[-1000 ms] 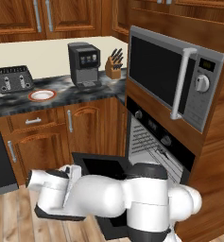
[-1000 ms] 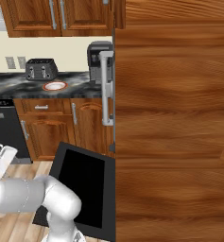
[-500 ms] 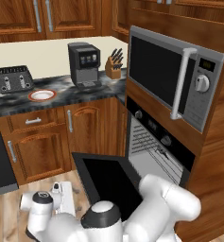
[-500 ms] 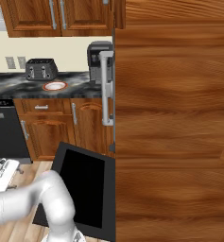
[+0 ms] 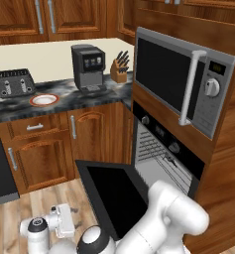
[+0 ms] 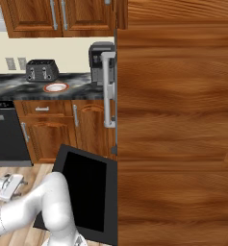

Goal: Place the fish on the rack of the oven, and slide the rack back inside. Close the oven door.

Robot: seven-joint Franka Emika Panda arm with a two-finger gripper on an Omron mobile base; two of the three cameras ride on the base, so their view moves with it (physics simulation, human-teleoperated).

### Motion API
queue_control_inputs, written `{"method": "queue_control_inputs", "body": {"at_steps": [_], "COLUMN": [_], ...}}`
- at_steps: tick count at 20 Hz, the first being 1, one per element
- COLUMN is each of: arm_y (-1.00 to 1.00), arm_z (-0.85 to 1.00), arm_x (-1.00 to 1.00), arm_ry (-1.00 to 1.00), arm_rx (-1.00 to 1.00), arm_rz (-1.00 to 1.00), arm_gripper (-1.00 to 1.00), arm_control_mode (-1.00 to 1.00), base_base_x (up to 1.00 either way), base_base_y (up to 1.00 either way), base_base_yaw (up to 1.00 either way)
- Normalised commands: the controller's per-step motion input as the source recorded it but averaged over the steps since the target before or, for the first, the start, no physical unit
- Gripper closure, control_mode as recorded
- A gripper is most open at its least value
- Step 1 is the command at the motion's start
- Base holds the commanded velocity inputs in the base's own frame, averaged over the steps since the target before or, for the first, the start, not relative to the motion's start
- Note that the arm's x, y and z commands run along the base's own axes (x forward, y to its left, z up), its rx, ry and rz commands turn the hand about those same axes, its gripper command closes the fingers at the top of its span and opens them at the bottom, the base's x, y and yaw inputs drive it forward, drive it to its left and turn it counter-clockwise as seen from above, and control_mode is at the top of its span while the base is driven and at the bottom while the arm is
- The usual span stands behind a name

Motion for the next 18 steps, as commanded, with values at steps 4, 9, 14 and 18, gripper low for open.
{"method": "queue_control_inputs", "body": {"at_steps": [4, 9, 14, 18], "arm_y": [0.00, 0.00, -0.01, 0.00], "arm_z": [-0.67, -0.54, -0.35, -0.17], "arm_x": [0.37, 0.41, 0.13, 0.01], "arm_ry": [0.30, 0.41, 0.30, -0.12], "arm_rx": [-0.19, -0.17, -0.09, 0.00], "arm_rz": [0.05, 0.08, 0.10, 0.01], "arm_gripper": [-1.00, -1.00, -1.00, -1.00], "arm_control_mode": [-1.00, -1.00, -1.00, -1.00], "base_base_x": [0.00, 0.00, 0.00, 0.00], "base_base_y": [0.00, 0.00, 0.00, 0.00], "base_base_yaw": [0.00, 0.00, 0.00, 0.00]}}
